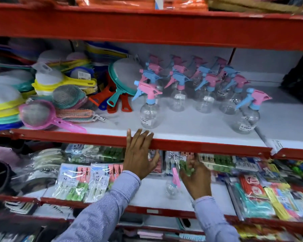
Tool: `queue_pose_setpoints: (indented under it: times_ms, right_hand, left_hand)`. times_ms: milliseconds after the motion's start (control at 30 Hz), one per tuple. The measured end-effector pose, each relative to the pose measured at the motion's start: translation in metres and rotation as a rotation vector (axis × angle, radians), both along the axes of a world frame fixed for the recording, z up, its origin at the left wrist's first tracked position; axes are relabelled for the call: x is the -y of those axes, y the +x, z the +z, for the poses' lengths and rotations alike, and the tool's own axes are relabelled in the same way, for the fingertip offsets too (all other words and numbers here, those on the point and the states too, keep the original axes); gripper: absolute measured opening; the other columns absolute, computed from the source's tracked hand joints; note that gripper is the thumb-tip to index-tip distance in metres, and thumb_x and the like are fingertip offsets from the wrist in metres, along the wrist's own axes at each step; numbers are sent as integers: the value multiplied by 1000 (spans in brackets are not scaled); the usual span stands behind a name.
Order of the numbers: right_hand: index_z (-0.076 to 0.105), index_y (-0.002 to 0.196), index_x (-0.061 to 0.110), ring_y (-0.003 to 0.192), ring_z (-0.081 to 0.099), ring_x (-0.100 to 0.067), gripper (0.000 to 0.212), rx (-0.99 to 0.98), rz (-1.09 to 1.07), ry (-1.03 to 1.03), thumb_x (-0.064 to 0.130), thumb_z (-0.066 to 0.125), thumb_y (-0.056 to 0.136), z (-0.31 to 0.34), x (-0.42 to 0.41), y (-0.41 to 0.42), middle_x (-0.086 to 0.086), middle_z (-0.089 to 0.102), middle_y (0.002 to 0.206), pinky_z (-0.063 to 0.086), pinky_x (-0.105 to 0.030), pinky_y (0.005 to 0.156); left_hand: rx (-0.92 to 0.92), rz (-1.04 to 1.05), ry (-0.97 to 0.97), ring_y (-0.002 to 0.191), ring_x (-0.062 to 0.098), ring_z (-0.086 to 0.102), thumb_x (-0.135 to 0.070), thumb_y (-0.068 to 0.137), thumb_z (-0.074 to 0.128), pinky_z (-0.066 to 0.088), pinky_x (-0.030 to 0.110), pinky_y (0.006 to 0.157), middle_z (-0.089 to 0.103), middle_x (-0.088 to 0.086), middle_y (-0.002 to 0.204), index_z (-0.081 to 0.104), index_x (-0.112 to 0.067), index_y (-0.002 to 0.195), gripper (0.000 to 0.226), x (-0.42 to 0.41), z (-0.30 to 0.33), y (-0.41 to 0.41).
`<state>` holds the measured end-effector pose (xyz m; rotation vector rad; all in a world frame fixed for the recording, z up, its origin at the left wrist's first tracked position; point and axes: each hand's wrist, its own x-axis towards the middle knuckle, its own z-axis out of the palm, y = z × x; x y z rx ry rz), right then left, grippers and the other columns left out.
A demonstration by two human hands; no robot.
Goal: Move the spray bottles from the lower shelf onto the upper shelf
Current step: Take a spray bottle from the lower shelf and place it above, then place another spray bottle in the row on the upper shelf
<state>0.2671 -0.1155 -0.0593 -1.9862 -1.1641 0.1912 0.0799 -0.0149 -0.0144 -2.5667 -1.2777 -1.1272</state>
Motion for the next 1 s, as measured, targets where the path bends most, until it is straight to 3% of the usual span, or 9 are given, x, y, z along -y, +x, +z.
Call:
queue_pose_setpoints:
  times_ms: [133, 367, 500, 600, 767, 833, 1000]
  right_hand:
    - [67, 104, 8, 101, 66, -32, 47, -65, 19, -401, 37, 77, 69, -47, -14, -4, -15, 70, 107, 50, -33, 84]
    - [69, 90, 6, 85, 68, -28, 26, -42, 86, -524, 19, 72, 67, -53, -31, -12, -16, 73, 93, 56, -31, 73]
    - [69, 78, 8, 66, 56, -23, 18, -18, 115, -482, 19, 74, 65, -15, -20, -12, -14, 72, 82, 43, -24, 61]
    - [64, 66, 11, 65, 60, -24, 16, 16, 180, -438, 24, 74, 62, 31, -2, -9, -10, 66, 70, 46, -27, 57]
    - [72, 74, 11, 51, 60, -14, 25, 66, 276, -320, 32, 77, 63, 139, 36, 2, -5, 71, 67, 47, -24, 49]
    - [72, 77, 9, 58, 65, -17, 31, 93, 259, -186, 35, 78, 61, 177, 41, 6, -5, 73, 67, 53, -30, 58]
    - [70, 76, 13, 70, 68, -19, 17, 14, 216, 111, 22, 80, 66, 232, 9, 18, -2, 74, 76, 47, -15, 53]
  left_hand:
    - [31, 6, -5, 133, 29, 46, -36, 79, 66, 13, 56, 121, 62, 9, 128, 58, -12, 125, 52, -3, -1, 3]
    - [12, -4, -20, 134, 26, 44, -35, 80, 66, 14, 54, 121, 61, 9, 129, 57, -13, 126, 53, -2, -2, 0]
    - [19, -6, -9, 134, 26, 44, -32, 78, 70, 14, 52, 121, 61, 8, 129, 57, -13, 126, 54, -3, -4, -1]
    - [29, -5, 6, 133, 26, 45, -31, 78, 71, 17, 53, 120, 62, 9, 127, 58, -12, 125, 52, -4, -6, 1]
    - [79, -19, 38, 132, 28, 47, -28, 75, 73, 23, 54, 117, 63, 10, 126, 61, -11, 123, 52, -6, -10, 3]
    - [103, -35, 55, 131, 29, 48, -27, 74, 72, 26, 55, 115, 63, 11, 124, 62, -10, 122, 52, -6, -11, 2]
    - [94, -41, 28, 131, 28, 48, -39, 76, 65, 27, 56, 115, 63, 9, 126, 60, -11, 123, 55, -2, -8, 1]
